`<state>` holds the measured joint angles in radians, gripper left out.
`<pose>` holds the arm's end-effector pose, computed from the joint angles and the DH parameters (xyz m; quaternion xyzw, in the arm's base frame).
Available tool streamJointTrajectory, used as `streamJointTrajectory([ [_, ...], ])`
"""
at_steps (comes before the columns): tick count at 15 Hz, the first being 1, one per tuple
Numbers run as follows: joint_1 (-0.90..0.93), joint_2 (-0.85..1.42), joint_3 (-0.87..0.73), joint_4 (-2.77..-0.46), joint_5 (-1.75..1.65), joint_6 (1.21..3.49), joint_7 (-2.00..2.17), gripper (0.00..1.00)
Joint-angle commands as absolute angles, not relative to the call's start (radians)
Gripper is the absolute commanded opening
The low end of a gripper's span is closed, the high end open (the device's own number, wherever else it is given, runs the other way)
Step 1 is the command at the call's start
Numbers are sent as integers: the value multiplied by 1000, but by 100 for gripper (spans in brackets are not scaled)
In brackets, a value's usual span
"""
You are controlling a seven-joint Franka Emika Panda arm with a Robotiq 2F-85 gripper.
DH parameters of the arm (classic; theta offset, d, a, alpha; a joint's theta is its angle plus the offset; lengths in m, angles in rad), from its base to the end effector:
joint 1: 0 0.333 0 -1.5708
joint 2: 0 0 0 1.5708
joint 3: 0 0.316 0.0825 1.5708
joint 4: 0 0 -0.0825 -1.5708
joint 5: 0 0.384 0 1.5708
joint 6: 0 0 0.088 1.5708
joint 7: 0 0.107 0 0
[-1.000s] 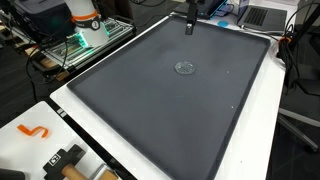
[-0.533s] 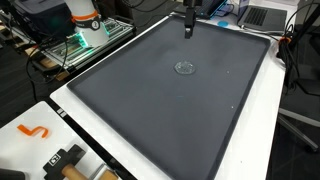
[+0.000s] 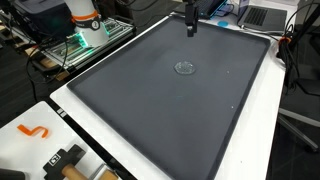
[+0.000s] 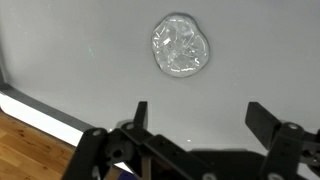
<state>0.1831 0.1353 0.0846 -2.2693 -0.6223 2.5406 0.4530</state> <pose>0.5224 0.1504 0.3108 0.9690 0.1504 0.1270 0.1493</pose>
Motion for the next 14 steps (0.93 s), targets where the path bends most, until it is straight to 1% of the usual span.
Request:
streamJointTrajectory([
  [1,147,89,77,-2314,-508,2618,370,100],
  [8,71,92,78,-2283,-66,2625,123,100],
  [14,10,110,71,-2220,290,2534,-71,100],
])
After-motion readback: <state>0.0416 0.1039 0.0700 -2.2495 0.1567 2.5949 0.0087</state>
